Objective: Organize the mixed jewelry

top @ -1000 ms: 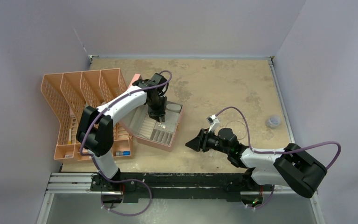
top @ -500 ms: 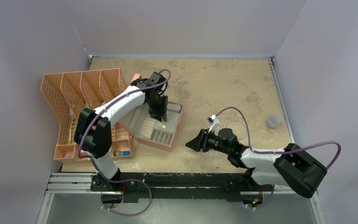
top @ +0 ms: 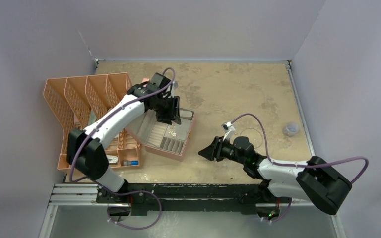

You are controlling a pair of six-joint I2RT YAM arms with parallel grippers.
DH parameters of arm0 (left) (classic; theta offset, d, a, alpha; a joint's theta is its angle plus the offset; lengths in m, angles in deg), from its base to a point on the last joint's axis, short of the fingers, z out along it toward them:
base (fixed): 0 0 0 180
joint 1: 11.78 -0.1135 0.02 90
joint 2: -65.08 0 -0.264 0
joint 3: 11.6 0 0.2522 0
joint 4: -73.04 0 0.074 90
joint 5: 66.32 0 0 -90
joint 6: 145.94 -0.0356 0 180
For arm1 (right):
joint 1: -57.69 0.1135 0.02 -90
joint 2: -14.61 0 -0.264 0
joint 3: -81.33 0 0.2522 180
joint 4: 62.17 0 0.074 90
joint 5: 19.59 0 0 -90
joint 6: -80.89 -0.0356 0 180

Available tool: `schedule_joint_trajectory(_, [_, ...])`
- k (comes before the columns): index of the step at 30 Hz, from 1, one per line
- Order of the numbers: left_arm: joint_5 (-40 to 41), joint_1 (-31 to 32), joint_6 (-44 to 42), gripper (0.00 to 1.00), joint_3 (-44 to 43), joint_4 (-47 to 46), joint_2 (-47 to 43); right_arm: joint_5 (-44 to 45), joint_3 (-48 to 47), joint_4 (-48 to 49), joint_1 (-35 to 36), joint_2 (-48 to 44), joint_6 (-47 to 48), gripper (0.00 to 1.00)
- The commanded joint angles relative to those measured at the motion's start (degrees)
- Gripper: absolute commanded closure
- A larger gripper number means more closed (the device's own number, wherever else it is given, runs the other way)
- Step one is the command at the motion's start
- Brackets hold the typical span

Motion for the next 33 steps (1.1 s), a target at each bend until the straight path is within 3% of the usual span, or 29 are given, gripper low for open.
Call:
schedule_joint_trajectory(1, [-5.59, 0.48, 0.46, 0.55, 1.39, -6.46, -10.44, 5.41, -2.69, -5.78, 0.21, -5.36, 0.23, 0.52])
schedule_joint_trajectory(8, [-10.76, 0.49, 2.01, 0.45, 2.39, -8.26, -22.69, 20.85, -10.57, -26.5, 0.24, -15.76, 0.96, 0.53])
schedule_joint_trajectory(12, [-17.76, 0.5, 4.82, 0.41, 5.17, -11.01, -30.51, 32.65, -17.32, -39.58, 0.15, -16.96, 2.54, 0.53])
schedule_joint_trajectory(16, [-17.97, 0.47, 7.4, 0.37, 8.04, -10.07, -37.09, 43.22, -20.72, -49.36, 0.14, -16.69, -2.52, 0.48])
schedule_joint_trajectory(21, [-28.74, 0.5, 9.1, 0.33, 13.66, -14.54, -40.68, 46.92, -23.59, -51.53, 0.22, -12.07, -5.77, 0.47])
schedule_joint_trajectory(28, [-29.62, 0.65, 8.46, 0.37, 16.4, -19.23, -38.19, 51.65, -29.5, -56.3, -1.03, 0.44, -7.03, 0.5])
schedule_joint_trajectory(33, [-27.75, 1.97, 7.5, 0.41, 17.14, -23.34, -33.74, 49.77, -29.64, -55.58, -6.29, 4.09, -5.59, 0.52])
